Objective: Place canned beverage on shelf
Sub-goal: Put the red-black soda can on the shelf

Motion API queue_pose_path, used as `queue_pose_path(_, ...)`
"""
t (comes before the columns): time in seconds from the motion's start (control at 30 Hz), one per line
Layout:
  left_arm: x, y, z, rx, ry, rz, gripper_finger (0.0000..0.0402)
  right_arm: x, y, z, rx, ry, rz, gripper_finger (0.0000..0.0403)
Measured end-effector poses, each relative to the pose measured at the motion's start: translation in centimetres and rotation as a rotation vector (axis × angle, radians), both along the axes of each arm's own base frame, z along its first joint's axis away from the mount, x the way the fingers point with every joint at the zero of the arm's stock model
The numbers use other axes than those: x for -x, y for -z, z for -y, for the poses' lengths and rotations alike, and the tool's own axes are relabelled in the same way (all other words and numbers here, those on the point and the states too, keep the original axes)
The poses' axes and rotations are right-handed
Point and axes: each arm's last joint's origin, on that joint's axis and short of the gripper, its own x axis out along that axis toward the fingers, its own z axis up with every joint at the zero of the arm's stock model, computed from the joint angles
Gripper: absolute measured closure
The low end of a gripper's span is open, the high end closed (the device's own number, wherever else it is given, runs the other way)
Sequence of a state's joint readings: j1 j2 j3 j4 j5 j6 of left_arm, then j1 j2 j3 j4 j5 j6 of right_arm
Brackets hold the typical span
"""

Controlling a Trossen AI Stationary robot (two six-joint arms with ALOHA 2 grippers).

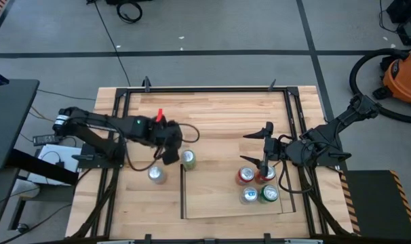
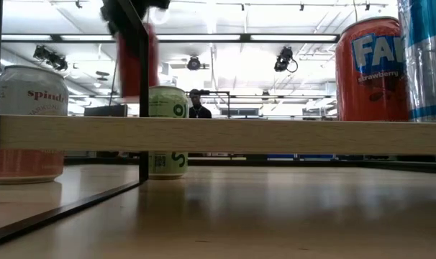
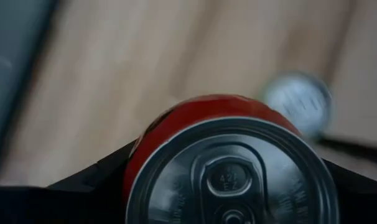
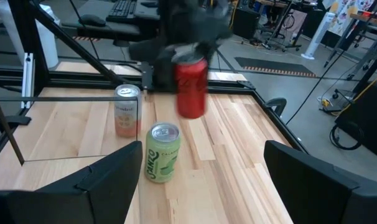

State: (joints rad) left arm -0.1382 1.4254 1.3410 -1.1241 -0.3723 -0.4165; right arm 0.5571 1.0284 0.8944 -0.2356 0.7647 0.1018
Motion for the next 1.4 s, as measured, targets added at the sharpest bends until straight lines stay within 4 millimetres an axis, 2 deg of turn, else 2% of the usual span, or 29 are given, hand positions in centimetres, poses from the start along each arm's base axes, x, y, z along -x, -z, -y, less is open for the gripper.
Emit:
queue_pose_path(0.13,-0.8,-1.5,-0.2,-0.136,0.101,0.067,0.0079,0.0,0.0,0.0,0.001,0.0,-0.001,0.0055)
queue_pose_path(0.33,-2.6,-2.6,0.5,-0.219,0.279,0.219,0.0078,0.0,0.0,0.0,0.003,0.0,-0.005,0.0055)
queue_pose_path(0.47,-3.7,-3.5,1.3,-0.213,0.394,0.351,0.0078,0.0,0.1,0.0,0.003,0.0,-0.005,0.0055)
queue_pose_path(0.63,-4.6,-4.0,2.9,-0.118,0.585,0.467,0.0078,0.0,0.1,0.0,0.004,0.0,-0.006,0.0055)
queue_pose_path(0.77,-5.7,-3.1,4.6,-0.075,0.663,0.49,0.0077,0.0,0.1,0.0,0.006,-0.001,-0.007,0.0055)
queue_pose_path(0.97,-7.6,0.2,7.7,-0.022,0.726,0.414,0.0077,0.0,0.1,0.0,0.011,-0.002,-0.007,0.0055)
queue_pose_path(1.07,-8.6,1.6,8.6,0.054,0.731,0.374,0.0077,0.0,0.1,0.0,0.011,-0.002,-0.007,0.0055)
queue_pose_path(1.2,-10.5,1.8,9.6,0.136,0.751,0.33,0.008,0.0,0.0,0.1,0.017,-0.001,-0.008,0.0055)
queue_pose_path(1.4,-13.0,1.8,11.5,0.161,0.794,0.235,0.0081,0.0,0.0,0.1,0.018,-0.001,-0.009,0.0055)
